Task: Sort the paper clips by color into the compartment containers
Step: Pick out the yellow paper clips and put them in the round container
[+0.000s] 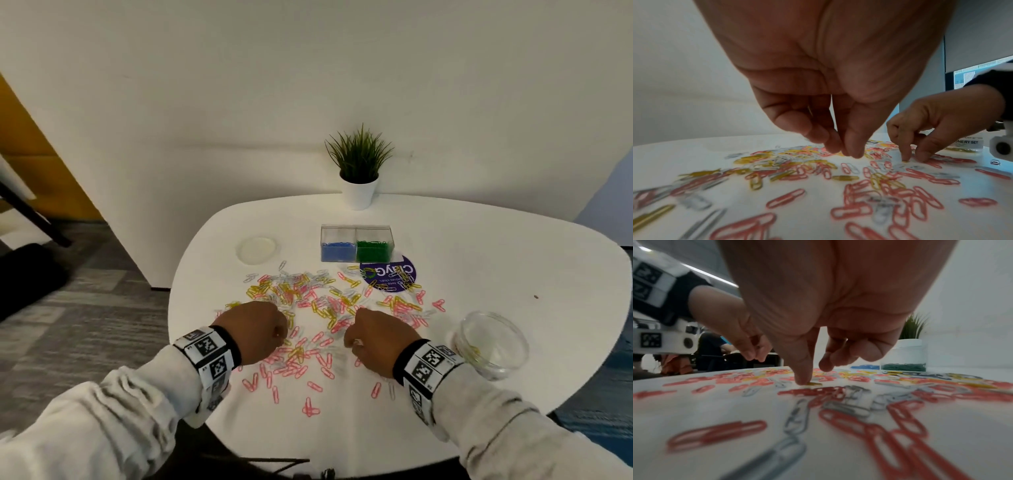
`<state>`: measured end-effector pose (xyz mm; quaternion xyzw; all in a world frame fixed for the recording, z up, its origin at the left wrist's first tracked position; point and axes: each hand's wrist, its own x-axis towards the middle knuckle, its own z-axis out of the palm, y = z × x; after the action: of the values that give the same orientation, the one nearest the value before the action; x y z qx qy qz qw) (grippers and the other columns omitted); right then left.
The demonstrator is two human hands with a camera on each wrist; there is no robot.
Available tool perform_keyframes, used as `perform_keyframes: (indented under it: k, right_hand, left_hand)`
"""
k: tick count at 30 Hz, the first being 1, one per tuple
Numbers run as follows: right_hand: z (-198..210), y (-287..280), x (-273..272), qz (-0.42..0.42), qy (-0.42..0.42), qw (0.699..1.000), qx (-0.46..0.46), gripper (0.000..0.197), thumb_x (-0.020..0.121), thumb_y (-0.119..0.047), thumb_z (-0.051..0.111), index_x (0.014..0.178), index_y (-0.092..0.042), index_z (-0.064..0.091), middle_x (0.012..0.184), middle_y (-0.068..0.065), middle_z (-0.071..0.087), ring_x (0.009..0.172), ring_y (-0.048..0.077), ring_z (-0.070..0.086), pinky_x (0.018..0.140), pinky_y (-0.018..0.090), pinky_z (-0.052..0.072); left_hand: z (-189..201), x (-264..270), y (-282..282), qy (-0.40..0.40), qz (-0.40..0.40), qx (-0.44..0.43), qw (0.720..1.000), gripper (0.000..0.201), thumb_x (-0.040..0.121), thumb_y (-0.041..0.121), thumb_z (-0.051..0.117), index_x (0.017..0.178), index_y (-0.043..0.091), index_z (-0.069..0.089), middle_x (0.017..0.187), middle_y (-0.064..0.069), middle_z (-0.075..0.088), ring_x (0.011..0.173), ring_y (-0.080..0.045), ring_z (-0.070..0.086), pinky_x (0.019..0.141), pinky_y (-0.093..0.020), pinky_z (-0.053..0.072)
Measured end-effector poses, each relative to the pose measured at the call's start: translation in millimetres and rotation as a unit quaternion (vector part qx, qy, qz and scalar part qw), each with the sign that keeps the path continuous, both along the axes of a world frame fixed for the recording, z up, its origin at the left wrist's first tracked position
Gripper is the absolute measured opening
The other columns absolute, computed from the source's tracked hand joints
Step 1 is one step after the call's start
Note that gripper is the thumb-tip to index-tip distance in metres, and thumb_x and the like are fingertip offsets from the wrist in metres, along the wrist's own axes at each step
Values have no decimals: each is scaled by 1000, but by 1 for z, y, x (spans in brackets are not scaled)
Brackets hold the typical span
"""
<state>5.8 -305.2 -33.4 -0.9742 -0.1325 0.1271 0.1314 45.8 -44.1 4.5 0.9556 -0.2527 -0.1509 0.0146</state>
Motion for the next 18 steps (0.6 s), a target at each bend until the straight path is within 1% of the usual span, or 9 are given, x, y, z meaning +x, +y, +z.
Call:
perform_keyframes:
  k: [3,6,8,11,13,14,16,17,18]
  right_hand:
    - [4,8,1,26,-7,999,-22,10,93,-26,56,97,-27,65,102,-4,56,89,20,57,76,33,51]
    - [1,14,2,10,6,1000,-16,16,91,-19,55,104,-27,59,98,-3,61,86,19,57,74,31,50]
    - [-2,17,4,-4,14,1000,-18,22,90,-17,53,108,-29,55,100,-2,61,86,19,56,72,28,46]
    - [1,24,7,-8,23,999,-27,16,88,-18,51,99,-27,58,102,-3,60,90,18,57,77,29,48]
    - [6,26,10,-39,18,999,15,9,88,-20,53,93,-25,59,100,-3,60,90,17,57,79,29,49]
    - [10,27,12,-69,14,996,52,6,88,-19,54,90,-22,60,96,-2,61,86,16,58,76,27,48]
    - [16,26,18,-165,31,970,178,9,89,-14,54,86,-13,62,85,5,67,74,17,60,65,26,47]
    - [19,26,22,-225,64,934,272,12,90,-8,51,84,-9,62,80,10,67,67,19,60,59,27,46]
    - [21,26,25,-273,108,885,362,17,88,-2,46,80,-5,61,74,15,64,61,20,57,54,28,44]
  left_hand:
    - [-5,-5,3,13,-6,-9,1000,20,92,39,57,97,29,73,98,11,62,90,-12,60,80,-31,53]
    - [-11,-10,-1,19,-3,-18,1000,27,90,51,59,92,28,73,93,11,64,85,-11,60,78,-32,54]
    - [-17,-14,-6,18,0,-23,1000,30,91,52,58,89,26,73,90,10,65,83,-13,61,75,-33,55]
    - [-23,-18,-9,1,9,-22,1000,26,94,44,55,91,22,69,94,4,64,86,-19,61,71,-31,52]
    - [-25,-16,-8,-9,15,-17,1000,23,95,33,51,92,18,67,94,0,63,86,-21,60,66,-29,46]
    - [-24,-15,-5,-4,20,-18,1000,21,94,30,49,91,17,65,94,0,62,85,-22,60,65,-29,45]
    - [-22,-11,1,9,30,-33,999,16,91,29,51,84,18,61,91,1,61,82,-21,59,65,-29,47]
    - [-20,-10,4,16,36,-54,998,13,88,29,53,81,20,59,88,3,60,80,-20,59,65,-28,48]
    - [-18,-8,6,27,51,-80,995,12,85,28,55,76,21,58,83,5,60,77,-19,58,64,-27,47]
